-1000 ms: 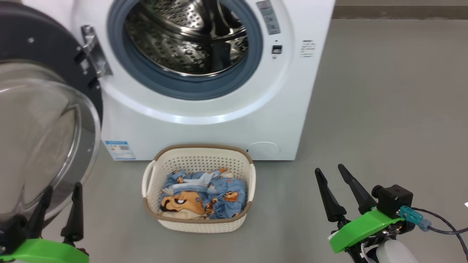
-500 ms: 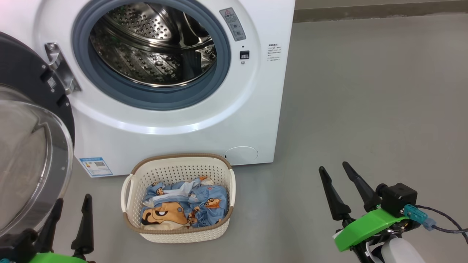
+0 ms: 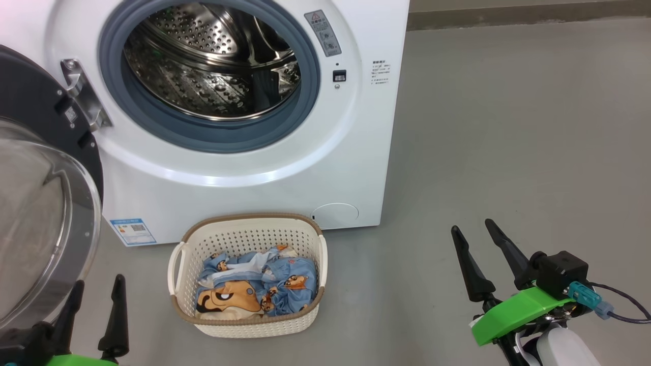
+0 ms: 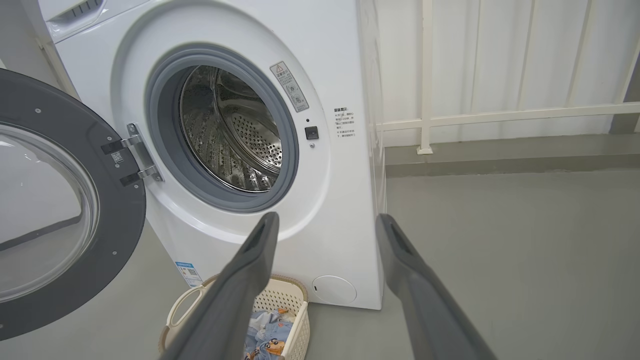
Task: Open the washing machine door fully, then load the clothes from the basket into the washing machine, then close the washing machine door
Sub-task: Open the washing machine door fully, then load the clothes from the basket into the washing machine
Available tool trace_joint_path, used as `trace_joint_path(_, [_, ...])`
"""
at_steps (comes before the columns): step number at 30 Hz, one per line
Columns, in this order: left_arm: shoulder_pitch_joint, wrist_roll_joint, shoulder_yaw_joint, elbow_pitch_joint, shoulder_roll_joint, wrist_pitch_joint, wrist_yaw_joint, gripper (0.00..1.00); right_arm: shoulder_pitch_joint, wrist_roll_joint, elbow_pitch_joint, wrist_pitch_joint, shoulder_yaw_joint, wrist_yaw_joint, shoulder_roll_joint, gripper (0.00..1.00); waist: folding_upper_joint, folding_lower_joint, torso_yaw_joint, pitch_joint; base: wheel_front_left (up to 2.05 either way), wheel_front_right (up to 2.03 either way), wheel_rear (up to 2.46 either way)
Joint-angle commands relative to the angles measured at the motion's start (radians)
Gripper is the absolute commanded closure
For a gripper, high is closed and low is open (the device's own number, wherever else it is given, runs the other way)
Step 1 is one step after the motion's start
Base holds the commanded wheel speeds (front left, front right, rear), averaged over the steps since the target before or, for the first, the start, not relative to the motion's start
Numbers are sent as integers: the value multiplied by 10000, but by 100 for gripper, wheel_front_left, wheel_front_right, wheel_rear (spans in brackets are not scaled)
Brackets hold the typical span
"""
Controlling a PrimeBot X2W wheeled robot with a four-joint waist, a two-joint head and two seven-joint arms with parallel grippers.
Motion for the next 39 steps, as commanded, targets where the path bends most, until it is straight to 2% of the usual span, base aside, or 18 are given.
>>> trace_joint_path(1, [-242,109,458,-148,209,-64,-48,0,-142,-78,-289,-120,221,16,48,0,0,0,-3,-5,0,0,0])
trace_joint_path(21, [-297,397,574,-64,92,-64,-228,0,-146,-62,-269,-120,288,16,4,0,0,0,-20,-25,10,-10,0])
trace_joint_path(39, [-395,243,642,20,80,-65,-298,0,-158,-31,-290,-120,243,16,26,0,0,0,25,49,147,-147,0])
